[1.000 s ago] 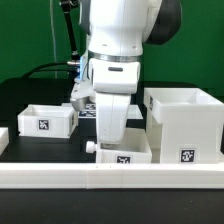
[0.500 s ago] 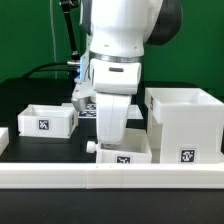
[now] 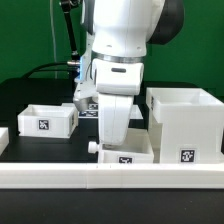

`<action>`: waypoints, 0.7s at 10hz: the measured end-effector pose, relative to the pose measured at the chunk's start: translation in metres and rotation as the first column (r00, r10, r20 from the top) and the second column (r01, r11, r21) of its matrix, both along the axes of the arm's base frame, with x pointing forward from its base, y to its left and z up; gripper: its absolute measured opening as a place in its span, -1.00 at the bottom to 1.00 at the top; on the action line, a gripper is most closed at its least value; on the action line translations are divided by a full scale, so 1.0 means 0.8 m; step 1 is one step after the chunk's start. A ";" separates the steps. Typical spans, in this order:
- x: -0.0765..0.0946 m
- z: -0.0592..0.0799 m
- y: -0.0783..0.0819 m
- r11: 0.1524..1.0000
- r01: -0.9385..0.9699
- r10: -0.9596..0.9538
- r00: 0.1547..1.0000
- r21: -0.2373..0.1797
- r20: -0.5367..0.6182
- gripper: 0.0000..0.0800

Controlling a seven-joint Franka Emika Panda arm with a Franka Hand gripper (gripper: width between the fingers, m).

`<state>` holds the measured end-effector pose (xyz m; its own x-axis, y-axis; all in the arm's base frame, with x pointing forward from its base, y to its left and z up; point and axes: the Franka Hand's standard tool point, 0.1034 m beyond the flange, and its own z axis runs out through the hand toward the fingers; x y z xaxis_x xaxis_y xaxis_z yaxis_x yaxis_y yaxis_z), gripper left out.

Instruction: Assemble drawer

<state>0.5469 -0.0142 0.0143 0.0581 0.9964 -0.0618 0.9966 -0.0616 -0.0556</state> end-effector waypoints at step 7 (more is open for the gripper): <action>0.001 -0.003 0.007 1.000 0.008 -0.008 0.999 0.007 0.054 -0.89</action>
Offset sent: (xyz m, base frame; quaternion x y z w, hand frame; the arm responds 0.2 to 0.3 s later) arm -0.0040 0.0179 0.0010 -0.0643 0.0004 -0.0123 0.9979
